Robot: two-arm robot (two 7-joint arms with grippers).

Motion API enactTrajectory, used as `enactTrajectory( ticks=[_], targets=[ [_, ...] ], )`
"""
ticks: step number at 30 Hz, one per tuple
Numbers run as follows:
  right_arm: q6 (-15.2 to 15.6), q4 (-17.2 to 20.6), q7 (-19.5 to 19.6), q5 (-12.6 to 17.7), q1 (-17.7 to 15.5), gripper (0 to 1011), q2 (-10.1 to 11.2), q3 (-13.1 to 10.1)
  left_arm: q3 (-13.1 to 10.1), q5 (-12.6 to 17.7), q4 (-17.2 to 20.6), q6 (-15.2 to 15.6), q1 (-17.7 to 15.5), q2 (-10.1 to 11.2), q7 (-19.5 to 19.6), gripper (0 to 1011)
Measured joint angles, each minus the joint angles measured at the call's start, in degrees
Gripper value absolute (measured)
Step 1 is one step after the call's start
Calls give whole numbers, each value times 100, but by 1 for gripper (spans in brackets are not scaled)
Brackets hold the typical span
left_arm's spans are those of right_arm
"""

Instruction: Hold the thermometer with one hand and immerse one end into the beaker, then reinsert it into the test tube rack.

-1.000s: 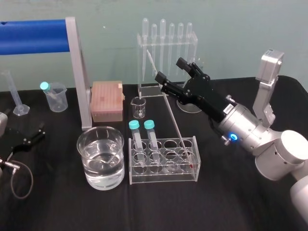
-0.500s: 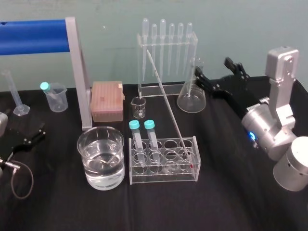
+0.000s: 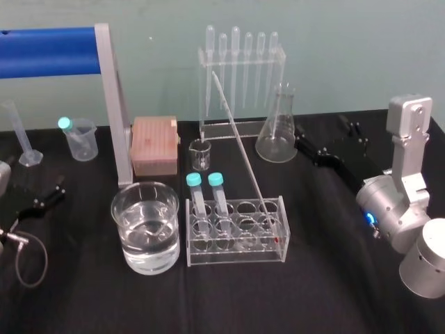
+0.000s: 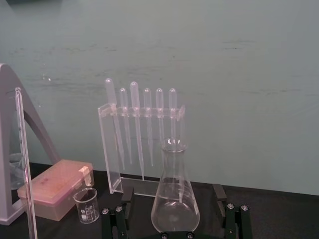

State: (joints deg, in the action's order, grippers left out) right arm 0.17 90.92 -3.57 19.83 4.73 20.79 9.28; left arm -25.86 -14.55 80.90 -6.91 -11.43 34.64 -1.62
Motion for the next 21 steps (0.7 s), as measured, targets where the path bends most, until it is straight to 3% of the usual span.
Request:
enactTrajectory(
  ticks=[21],
  targets=[
    [-33, 21, 0, -3, 35, 1000, 21, 27, 0, 0, 0, 0, 0, 0, 0, 1008]
  ],
)
